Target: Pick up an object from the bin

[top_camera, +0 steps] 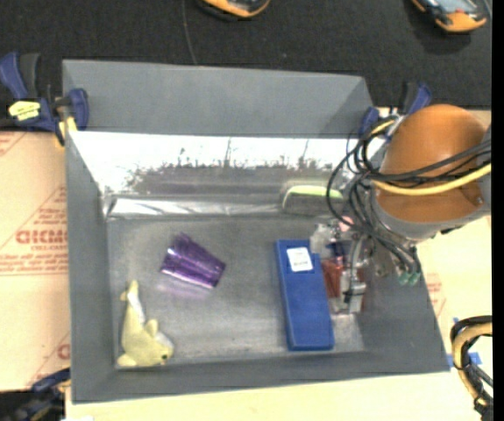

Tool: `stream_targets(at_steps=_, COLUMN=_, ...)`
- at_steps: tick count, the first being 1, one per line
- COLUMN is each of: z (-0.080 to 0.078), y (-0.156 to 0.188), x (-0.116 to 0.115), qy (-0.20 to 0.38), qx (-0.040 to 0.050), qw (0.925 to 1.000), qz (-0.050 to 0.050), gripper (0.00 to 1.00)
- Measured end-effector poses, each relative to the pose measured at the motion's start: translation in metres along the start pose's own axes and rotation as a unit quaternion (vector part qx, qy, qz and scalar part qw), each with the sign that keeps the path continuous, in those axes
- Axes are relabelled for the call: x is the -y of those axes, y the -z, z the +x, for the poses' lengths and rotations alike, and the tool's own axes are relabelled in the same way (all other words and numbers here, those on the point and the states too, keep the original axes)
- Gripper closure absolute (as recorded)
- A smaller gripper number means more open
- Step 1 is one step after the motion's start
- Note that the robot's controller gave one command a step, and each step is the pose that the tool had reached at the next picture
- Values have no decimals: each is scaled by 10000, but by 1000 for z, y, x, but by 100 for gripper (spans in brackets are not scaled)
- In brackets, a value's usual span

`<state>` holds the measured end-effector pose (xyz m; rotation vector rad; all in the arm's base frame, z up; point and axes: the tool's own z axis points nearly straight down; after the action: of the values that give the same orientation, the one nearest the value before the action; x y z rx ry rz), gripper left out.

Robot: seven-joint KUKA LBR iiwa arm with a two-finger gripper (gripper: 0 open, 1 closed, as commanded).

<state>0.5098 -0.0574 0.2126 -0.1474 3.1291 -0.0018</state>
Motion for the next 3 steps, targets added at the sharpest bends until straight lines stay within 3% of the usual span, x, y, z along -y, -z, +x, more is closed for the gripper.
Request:
stream_targets(at_steps=1, z=0, y=-14, x=-11, qy=935, qx=8, qw=9956, qz=2, gripper=0)
stream_targets(at_steps=2, z=-17, y=13, x=0, qy=1182, qx=5, qw=9930, qz=-5, gripper=0)
stream_targets(at_steps=3, z=-35, y=53, x=0, qy=613, qx=-7, qw=9981, qz=-11, gripper=0)
